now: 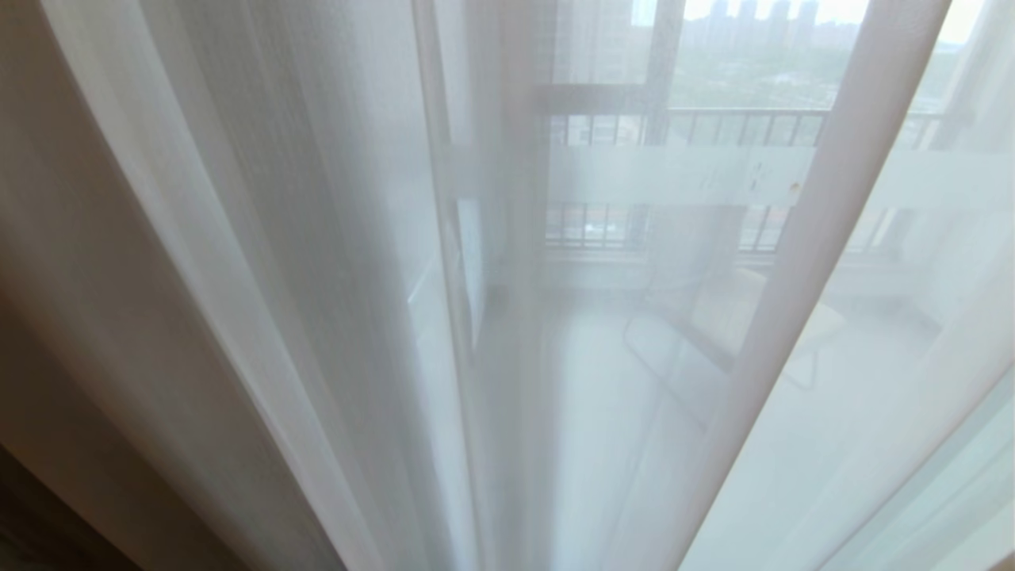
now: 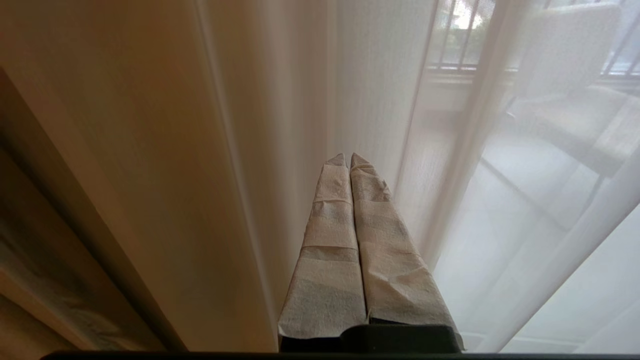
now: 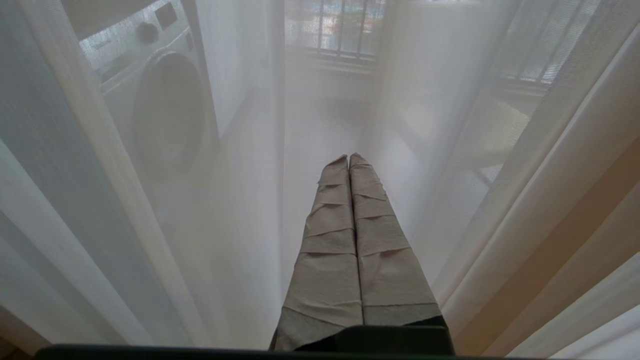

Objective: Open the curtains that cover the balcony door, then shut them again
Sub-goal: Close the outer curtains on both sides

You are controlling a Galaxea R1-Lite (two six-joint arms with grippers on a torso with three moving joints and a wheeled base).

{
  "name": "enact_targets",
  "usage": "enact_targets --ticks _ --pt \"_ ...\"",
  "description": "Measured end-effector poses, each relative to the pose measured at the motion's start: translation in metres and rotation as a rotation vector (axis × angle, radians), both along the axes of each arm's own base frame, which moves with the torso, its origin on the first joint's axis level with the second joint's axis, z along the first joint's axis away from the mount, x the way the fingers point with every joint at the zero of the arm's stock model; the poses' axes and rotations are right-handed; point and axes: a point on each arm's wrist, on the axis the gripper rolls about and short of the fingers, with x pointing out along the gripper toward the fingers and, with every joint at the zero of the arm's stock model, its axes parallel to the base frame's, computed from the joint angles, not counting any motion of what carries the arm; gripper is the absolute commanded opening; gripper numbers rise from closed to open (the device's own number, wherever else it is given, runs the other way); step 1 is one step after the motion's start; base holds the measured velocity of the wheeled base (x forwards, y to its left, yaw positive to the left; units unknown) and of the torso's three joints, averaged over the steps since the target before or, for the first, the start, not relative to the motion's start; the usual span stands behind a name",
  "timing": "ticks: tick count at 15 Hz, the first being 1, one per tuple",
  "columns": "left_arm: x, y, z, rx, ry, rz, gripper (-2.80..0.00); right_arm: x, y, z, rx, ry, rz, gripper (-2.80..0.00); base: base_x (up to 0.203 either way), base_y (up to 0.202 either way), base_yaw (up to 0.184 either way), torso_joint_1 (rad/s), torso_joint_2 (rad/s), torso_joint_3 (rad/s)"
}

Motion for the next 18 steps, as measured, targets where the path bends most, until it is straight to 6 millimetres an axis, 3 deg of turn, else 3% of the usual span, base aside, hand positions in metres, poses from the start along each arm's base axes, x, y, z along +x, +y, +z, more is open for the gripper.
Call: enact_targets --ticks 13,15,18 --pt "0.000 0.000 0.000 0.002 -0.002 -0.001 -2.80 0.000 0.000 0.000 0.000 0.001 0.001 -2.80 0.000 0.000 0.000 0.000 0.00 0.000" --pt "-0.003 0.000 0.011 0.006 -0.022 0.010 -2.80 0.000 0.000 0.000 0.000 0.000 0.000 -2.80 0.000 0.000 0.000 0.000 0.00 0.000" --pt "-0.008 0.001 0.052 0.005 -0.055 0.064 -2.80 0.000 0.000 0.000 0.000 0.001 0.000 -2.80 0.000 0.000 0.000 0.000 0.00 0.000"
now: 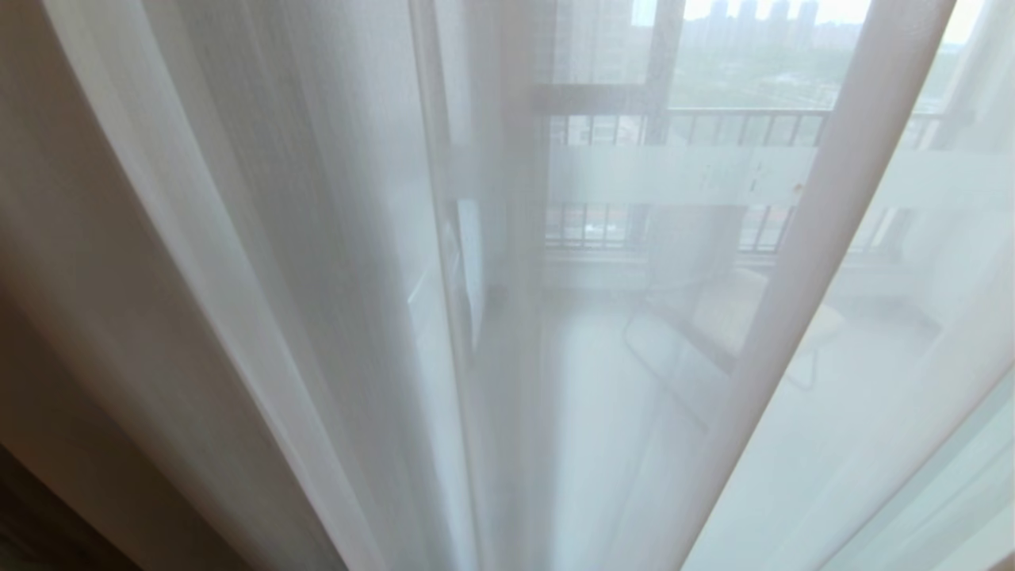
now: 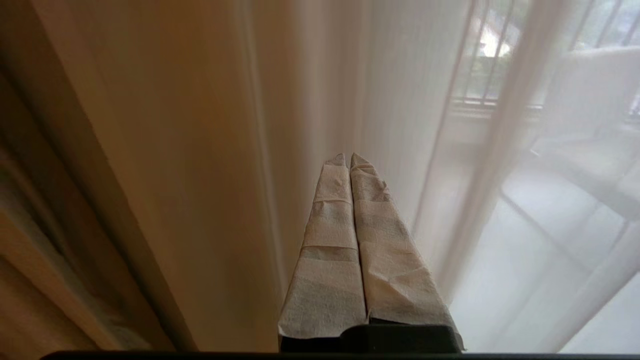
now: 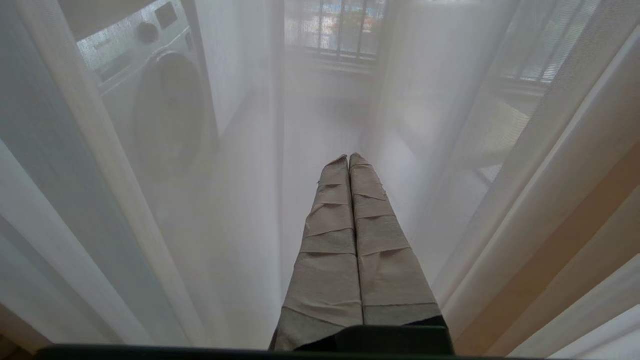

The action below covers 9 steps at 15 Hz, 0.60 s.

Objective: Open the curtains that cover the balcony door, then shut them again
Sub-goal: Close the outer curtains on both sides

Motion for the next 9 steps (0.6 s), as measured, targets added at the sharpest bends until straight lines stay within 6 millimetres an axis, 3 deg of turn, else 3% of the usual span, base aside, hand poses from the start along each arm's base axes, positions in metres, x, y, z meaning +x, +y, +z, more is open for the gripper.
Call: enact_targets --ticks 4,9 --pt "0.011 0.004 0.085 -0.014 -0.036 0.169 -2.80 0.000 0.000 0.000 0.000 0.000 0.000 -2.80 0.000 0.000 0.000 0.000 0.00 0.000" --pt "0.063 0.013 0.189 -0.020 -0.050 0.590 -2.80 0.000 0.000 0.000 0.000 -0.001 0.001 -2.80 0.000 0.000 0.000 0.000 0.00 0.000"
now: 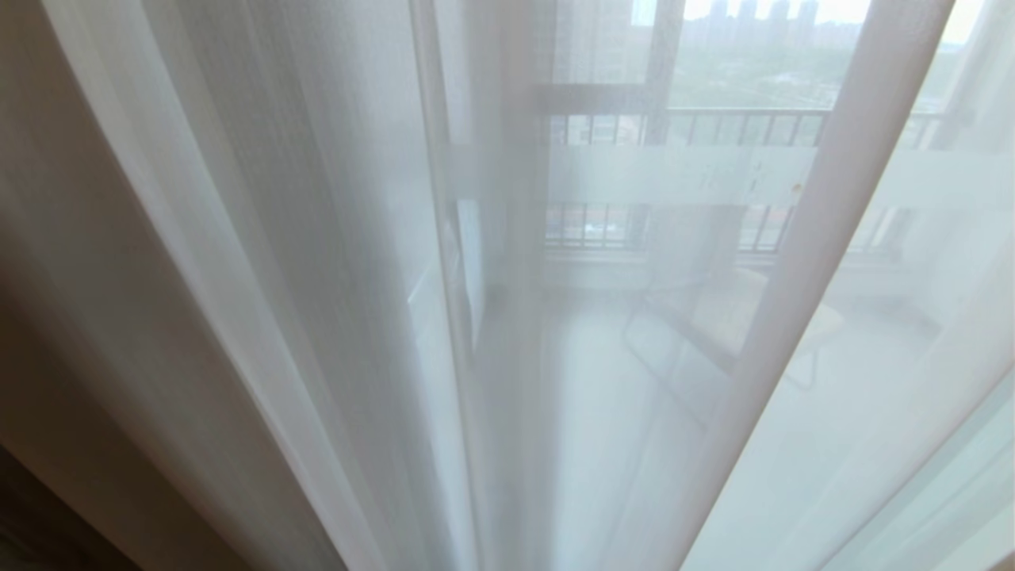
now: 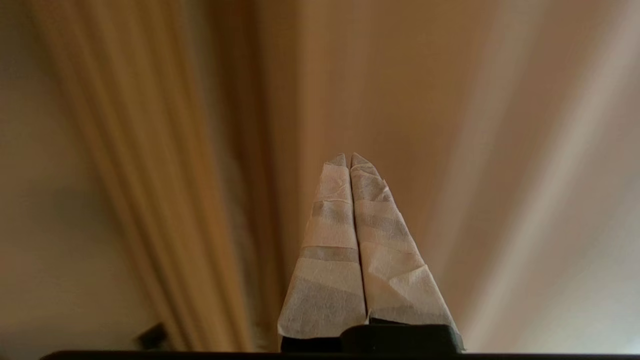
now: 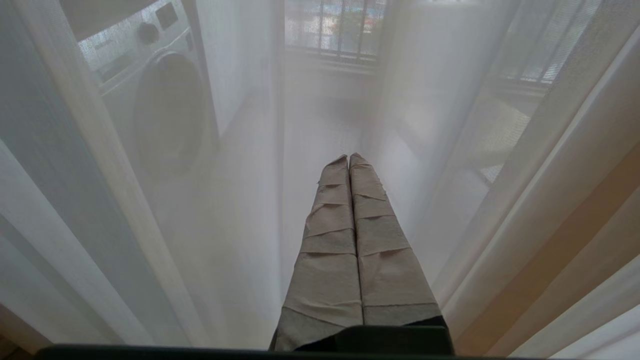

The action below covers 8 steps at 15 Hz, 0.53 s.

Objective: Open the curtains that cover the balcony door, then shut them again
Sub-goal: Close the outer curtains on both sides

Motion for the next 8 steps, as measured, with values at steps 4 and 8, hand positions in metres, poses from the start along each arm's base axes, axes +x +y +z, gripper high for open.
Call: enact_targets --ticks 4,8 --pt "0.042 0.031 0.045 0.007 0.028 0.429 -2.80 0.000 0.000 0.000 0.000 0.000 0.000 -2.80 0.000 0.000 0.000 0.000 0.00 0.000" --pt "0.070 0.092 0.059 0.002 0.101 0.662 -2.80 0.000 0.000 0.000 0.000 0.001 -0.001 -2.80 0.000 0.000 0.000 0.000 0.00 0.000"
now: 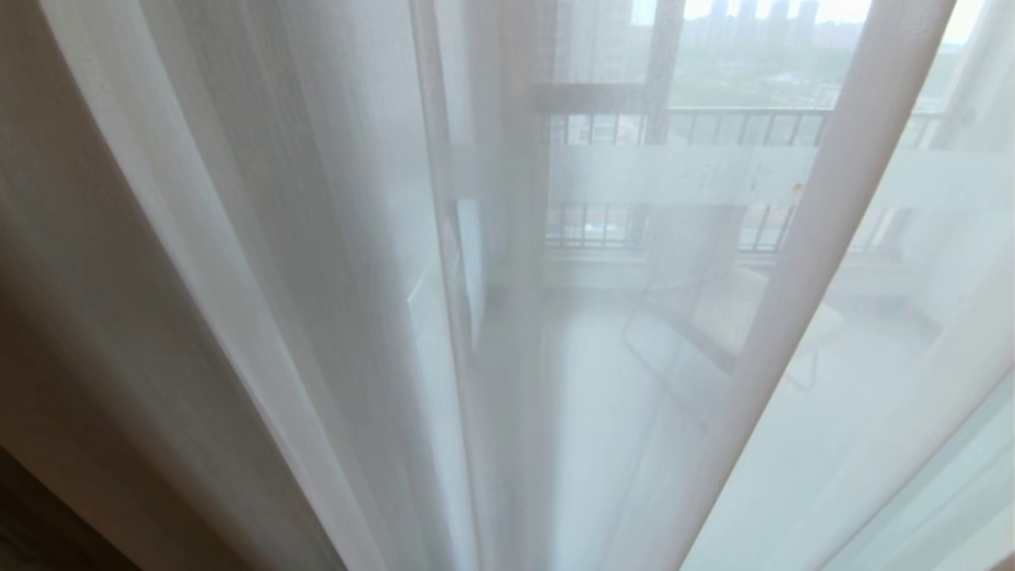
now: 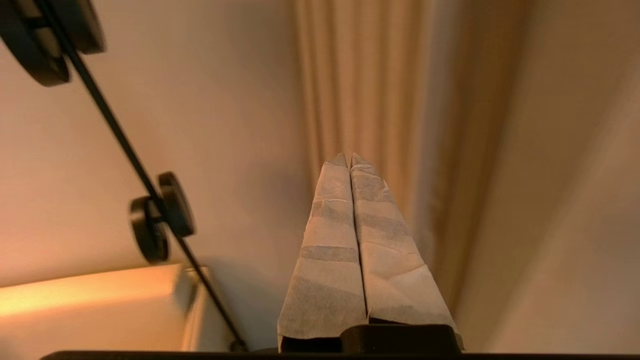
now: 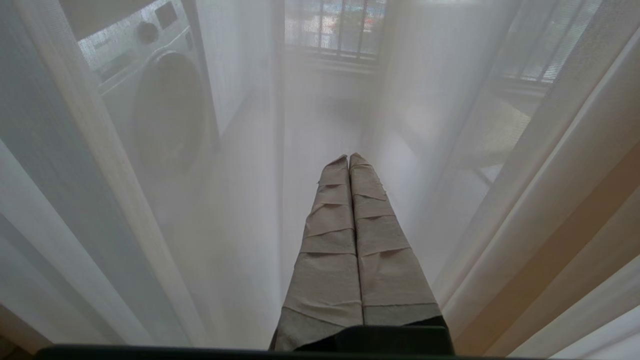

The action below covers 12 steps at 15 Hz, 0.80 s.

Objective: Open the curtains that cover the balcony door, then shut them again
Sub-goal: Close the outer curtains on both sides

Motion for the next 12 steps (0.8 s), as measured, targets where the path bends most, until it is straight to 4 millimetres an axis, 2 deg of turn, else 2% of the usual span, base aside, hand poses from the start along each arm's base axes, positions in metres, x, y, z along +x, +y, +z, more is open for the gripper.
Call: enact_targets --ticks 2,3,6,12 --pt "0.007 0.032 0.001 -0.004 0.016 0.042 -2.80 0.000 0.000 0.000 0.000 -0.001 0.000 -2.80 0.000 0.000 0.000 0.000 0.00 0.000" --pt "0.010 0.046 0.001 0.003 0.012 0.062 0.00 0.000 0.000 0.000 0.000 0.000 0.000 -2.80 0.000 0.000 0.000 0.000 0.00 0.000" --pt "0.018 0.078 -0.005 0.015 -0.001 0.078 0.00 0.000 0.000 0.000 0.000 0.000 0.000 -2.80 0.000 0.000 0.000 0.000 0.00 0.000" --pt "0.035 0.101 -0.023 -0.049 -0.005 -0.045 0.00 0.000 0.000 0.000 0.000 0.000 0.000 -2.80 0.000 0.000 0.000 0.000 0.00 0.000"
